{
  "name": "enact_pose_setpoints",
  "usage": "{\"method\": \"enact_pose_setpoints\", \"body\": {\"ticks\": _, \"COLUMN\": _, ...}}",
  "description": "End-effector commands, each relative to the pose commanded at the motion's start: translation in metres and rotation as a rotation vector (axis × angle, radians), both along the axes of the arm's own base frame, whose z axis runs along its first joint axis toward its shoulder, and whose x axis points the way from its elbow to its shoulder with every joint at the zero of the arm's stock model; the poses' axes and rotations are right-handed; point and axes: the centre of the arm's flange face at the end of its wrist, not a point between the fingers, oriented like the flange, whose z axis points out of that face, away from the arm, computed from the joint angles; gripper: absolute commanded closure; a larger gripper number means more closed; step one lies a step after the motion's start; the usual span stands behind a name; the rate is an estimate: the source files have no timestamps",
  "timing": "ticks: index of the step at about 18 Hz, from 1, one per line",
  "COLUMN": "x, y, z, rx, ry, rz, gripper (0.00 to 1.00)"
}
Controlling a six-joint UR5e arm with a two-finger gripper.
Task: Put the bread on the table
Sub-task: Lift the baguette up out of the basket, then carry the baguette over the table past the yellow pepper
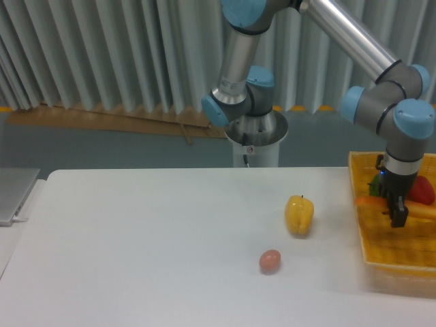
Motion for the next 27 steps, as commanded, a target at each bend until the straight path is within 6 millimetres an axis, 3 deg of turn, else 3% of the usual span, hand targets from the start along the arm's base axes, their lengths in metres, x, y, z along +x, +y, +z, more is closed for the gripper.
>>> {"method": "enact_pose_setpoints", "body": {"ticks": 5, "x": 0.022, "y": 0.011, "z": 0.032, "rx": -0.002, "ry": -0.008, "rz": 0.031, "gripper": 0.78}}
{"method": "enact_pose_setpoints", "body": {"ticks": 10, "x": 0.061, "y": 0.045, "z": 0.055, "rx": -0.005, "ry": 0.000, "rz": 0.100, "gripper": 0.78}}
{"method": "enact_pose_setpoints", "body": {"ticks": 19, "x": 0.122, "y": 0.121, "z": 0.066, "rx": 0.013, "ry": 0.023, "rz": 0.233, "gripper": 0.78}}
{"method": "enact_pose_setpoints", "body": {"ticks": 23, "x": 0.139, "y": 0.143, "z": 0.064, "rx": 0.020, "ry": 0.027, "rz": 0.276, "gripper": 0.78}}
{"method": "enact_pose_setpoints", "body": {"ticks": 27, "x": 0.147, "y": 0.160, "z": 0.047, "rx": 0.007, "ry": 0.008, "rz": 0.308, "gripper": 0.78}}
